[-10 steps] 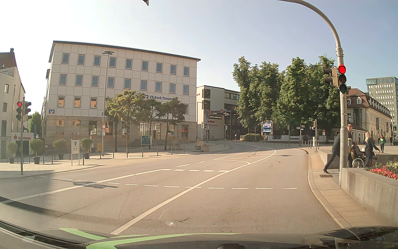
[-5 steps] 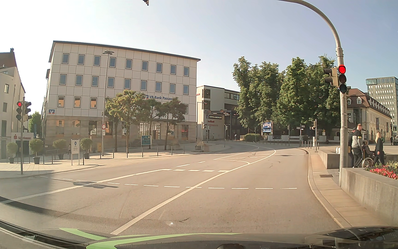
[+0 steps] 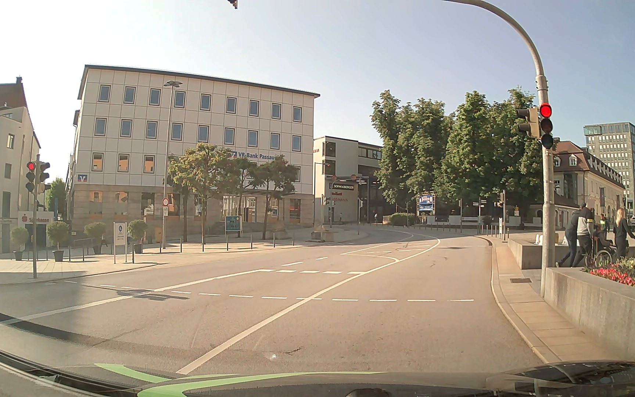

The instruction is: Follow the waypoints while adhering to traffic rules and regulations

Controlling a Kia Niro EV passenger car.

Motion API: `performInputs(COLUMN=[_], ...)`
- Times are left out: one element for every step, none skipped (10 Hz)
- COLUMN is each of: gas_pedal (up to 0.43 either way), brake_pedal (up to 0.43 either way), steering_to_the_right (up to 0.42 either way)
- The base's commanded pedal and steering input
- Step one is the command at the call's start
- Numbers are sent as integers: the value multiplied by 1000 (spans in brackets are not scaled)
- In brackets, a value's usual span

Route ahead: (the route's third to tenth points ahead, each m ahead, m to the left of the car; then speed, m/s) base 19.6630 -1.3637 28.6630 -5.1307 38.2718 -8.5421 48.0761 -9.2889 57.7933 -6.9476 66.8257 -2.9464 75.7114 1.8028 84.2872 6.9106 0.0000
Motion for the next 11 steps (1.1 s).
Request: performInputs(gas_pedal=[0,0,0,0,0,0,0,0,0,0,0], brake_pedal=[268,268,268,268,268,268,268,268,268,268,268], steering_to_the_right=[141,141,141,141,141,141,141,141,141,141,141])
